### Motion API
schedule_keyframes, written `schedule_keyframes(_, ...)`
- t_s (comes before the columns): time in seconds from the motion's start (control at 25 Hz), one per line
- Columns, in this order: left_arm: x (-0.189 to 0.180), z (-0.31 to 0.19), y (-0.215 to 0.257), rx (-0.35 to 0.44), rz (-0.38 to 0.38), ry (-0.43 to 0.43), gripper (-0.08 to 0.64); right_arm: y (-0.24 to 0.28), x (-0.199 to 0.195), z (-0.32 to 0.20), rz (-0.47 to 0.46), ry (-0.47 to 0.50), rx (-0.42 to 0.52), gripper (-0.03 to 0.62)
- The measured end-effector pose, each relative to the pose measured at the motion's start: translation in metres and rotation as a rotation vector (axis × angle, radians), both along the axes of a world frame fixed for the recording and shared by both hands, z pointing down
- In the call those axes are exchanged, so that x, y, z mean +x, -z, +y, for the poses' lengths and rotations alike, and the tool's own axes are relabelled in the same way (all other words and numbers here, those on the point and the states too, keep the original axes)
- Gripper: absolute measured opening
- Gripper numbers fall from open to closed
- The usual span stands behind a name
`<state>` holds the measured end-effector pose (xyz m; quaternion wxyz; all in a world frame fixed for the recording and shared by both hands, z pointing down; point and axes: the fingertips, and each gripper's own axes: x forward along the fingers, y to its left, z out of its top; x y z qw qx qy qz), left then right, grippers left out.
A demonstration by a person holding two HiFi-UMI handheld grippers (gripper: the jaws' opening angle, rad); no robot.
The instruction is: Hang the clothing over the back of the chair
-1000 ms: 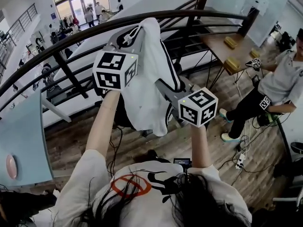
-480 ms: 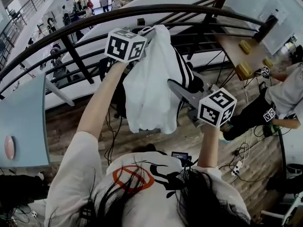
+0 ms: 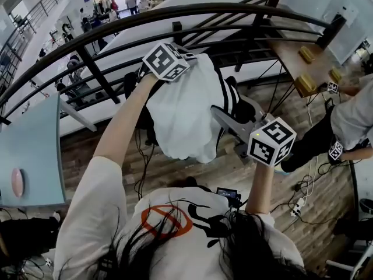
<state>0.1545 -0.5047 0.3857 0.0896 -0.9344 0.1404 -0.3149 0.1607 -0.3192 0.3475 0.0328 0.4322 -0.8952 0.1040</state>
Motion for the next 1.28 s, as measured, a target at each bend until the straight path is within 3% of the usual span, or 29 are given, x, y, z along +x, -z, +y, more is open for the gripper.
schedule_keyframes(0.16, 0.005, 0.007, -0.027, 0.008, -0.169, -0.083, 0.123, -0.008, 0.005, 0.006, 0.011, -0.022, -0.014, 0.265)
schedule_keyframes(0.4, 0.001, 0.019, -0.062, -0.060, -0.332, -0.153, 0.132, -0.022, 0.008, 0.017, -0.022, -0.032, -0.043, 0.262)
schedule_keyframes(0.52, 0.003, 0.026, -0.071, -0.081, -0.360, -0.193, 0.133, -0.032, 0.005, 0.019, -0.033, -0.025, -0.062, 0.262)
schedule_keyframes(0.68, 0.008, 0.034, -0.065, -0.212, -0.220, -0.259, 0.172, -0.039, 0.000, 0.024, -0.052, -0.024, -0.076, 0.262)
schedule_keyframes(0.8, 0.004, 0.030, -0.064, -0.340, -0.110, -0.269, 0.275, -0.044, 0.001, 0.026, -0.070, -0.034, -0.088, 0.262)
schedule_keyframes(1.0, 0.002, 0.027, -0.039, -0.428, 0.067, -0.302, 0.358, -0.058, 0.003, 0.027, -0.056, -0.057, -0.125, 0.246)
schedule_keyframes(1.08, 0.001, 0.033, -0.022, -0.480, 0.156, -0.355, 0.368, -0.065, 0.004, 0.028, -0.027, -0.074, -0.140, 0.188)
schedule_keyframes(1.16, 0.001, 0.041, -0.004, -0.509, 0.232, -0.403, 0.371, -0.070, 0.006, 0.028, -0.009, -0.097, -0.148, 0.086)
schedule_keyframes(1.2, 0.002, 0.044, 0.002, -0.500, 0.248, -0.413, 0.371, -0.071, 0.006, 0.027, -0.015, -0.105, -0.148, 0.044)
schedule_keyframes(1.28, 0.003, 0.048, 0.007, -0.447, 0.228, -0.418, 0.371, -0.066, 0.004, 0.029, -0.061, -0.103, -0.140, 0.043)
